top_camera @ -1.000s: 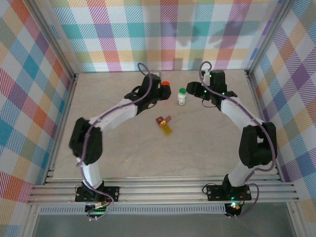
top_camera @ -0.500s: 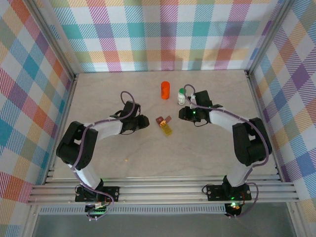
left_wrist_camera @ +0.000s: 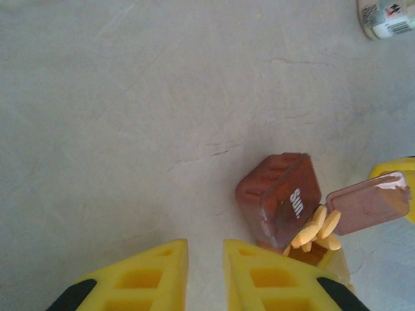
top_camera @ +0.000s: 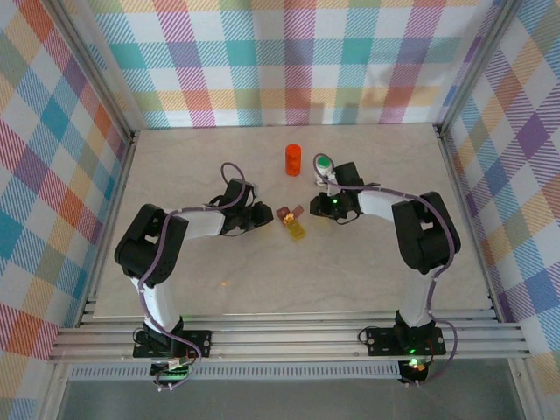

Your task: Sort the pills into containers

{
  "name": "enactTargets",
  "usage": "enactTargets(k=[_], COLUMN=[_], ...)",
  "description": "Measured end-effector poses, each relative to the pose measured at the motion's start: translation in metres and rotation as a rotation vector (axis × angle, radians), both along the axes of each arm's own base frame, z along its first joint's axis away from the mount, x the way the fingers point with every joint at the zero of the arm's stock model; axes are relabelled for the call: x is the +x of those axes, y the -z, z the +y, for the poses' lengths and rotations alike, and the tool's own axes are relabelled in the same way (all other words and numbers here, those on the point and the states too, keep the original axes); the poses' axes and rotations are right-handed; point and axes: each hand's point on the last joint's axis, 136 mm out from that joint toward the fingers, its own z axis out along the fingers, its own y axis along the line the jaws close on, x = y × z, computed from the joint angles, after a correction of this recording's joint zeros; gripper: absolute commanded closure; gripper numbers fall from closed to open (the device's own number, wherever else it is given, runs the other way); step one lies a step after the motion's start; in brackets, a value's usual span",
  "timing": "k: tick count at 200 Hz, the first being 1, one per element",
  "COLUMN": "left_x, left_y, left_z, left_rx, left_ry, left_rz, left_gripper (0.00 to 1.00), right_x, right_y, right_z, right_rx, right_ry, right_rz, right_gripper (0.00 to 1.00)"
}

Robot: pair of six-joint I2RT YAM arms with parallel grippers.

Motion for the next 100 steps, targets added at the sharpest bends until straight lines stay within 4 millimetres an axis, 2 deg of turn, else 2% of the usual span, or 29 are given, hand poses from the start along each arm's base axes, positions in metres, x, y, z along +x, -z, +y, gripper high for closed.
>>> enactTargets(k=[41, 70, 100], left_x=[0.001, -0.003, -0.003], left_y=[0.002, 0.010, 0.010], left_z=[-0.010, -0.013, -0.015], left_rx=[-0.005, -0.001, -0.003], left_ry=[0.014, 0.015, 0.016], left_rz=[-0.001, 0.022, 0.023], left_gripper=[0.80, 0.80, 0.80], right_x=[0.004, -0.001, -0.011], right_y=[-0.009, -0.014, -0.013], right_z=[0.021, 0.037, 0.048], right_rx=[0.030, 0.033, 0.025], right_ry=[-0.057, -0.108, -0.151], right_rz=[-0.029, -0.051, -0.052], right_gripper=[0.71, 0.71, 0.71])
